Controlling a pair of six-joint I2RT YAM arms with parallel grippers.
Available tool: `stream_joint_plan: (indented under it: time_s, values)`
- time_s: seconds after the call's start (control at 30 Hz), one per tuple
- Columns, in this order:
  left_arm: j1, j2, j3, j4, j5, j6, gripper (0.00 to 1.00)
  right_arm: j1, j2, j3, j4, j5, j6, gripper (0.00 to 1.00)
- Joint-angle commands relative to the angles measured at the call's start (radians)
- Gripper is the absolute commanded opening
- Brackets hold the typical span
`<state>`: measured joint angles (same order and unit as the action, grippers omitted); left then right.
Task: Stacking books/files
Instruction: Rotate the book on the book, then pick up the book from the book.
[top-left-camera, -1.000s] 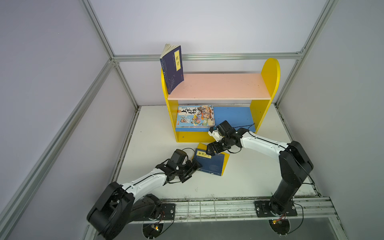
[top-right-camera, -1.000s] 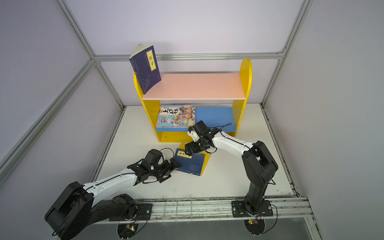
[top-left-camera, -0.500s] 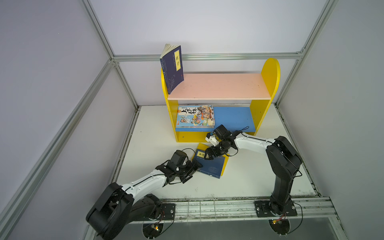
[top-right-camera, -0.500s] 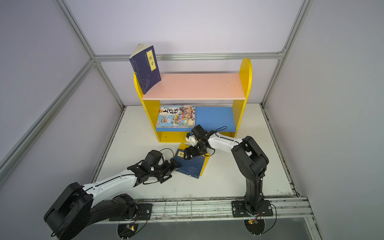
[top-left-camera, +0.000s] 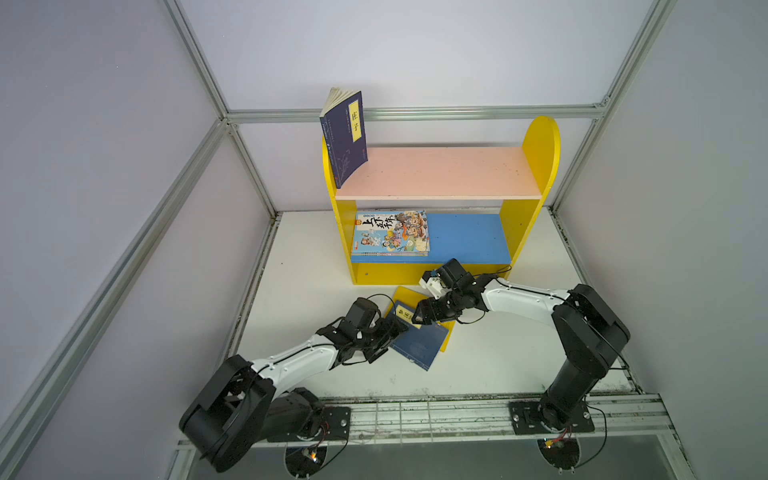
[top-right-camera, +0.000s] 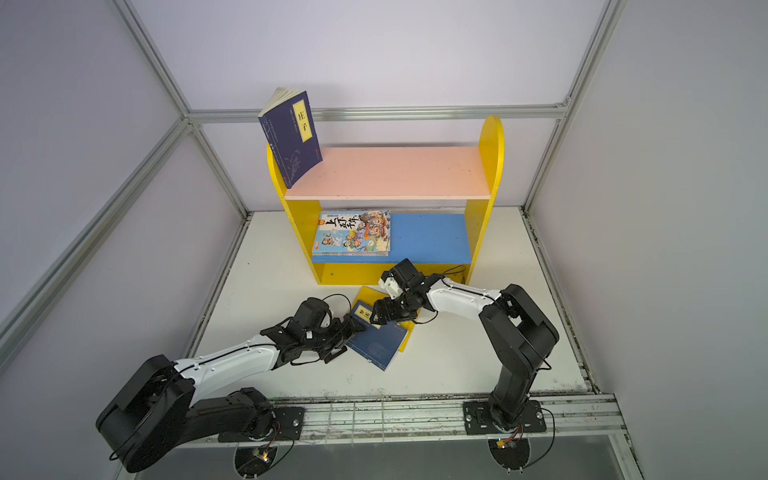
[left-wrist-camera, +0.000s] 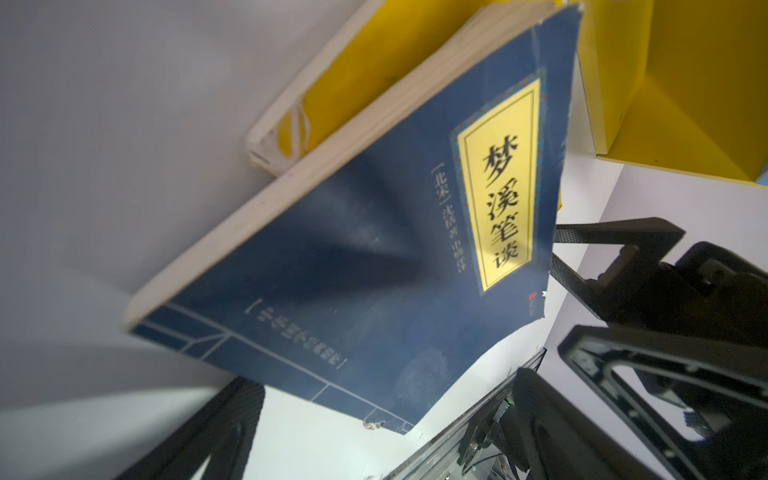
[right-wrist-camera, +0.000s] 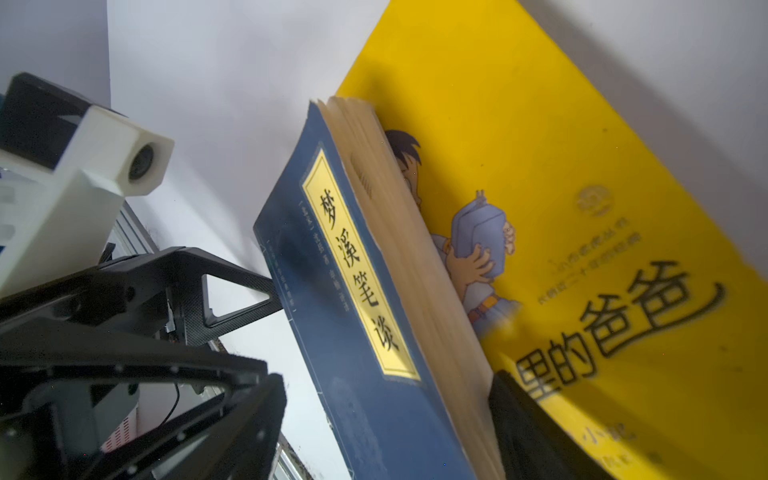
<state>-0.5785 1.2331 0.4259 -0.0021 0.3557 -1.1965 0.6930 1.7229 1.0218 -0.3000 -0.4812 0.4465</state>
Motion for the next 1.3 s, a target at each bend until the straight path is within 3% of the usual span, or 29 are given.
stream_joint_plan:
  time_s: [0.0,0.53,0.9,1.2,1.27]
  values:
    - [-0.005,-0.007,-0.003,0.018,-0.025,-0.007,0.95,0.006,-0.013,-0.026,0.022,0.007,0.042,0.74]
    - [-0.005,-0.116,-0.018,0.054,-0.079,-0.008,0.86,0.049,0.068,-0.089,0.119,-0.015,0.080,0.39]
    - [-0.005,-0.059,-0.028,0.125,-0.057,-0.024,0.76,0.052,0.084,-0.131,0.221,-0.063,0.144,0.34]
    - [-0.004,-0.100,0.007,0.033,-0.088,0.001,0.15,0.053,0.077,-0.118,0.206,-0.059,0.143,0.34]
    - [-0.006,-0.115,0.012,0.003,-0.097,0.010,0.00,0.051,0.072,-0.114,0.196,-0.050,0.143,0.41]
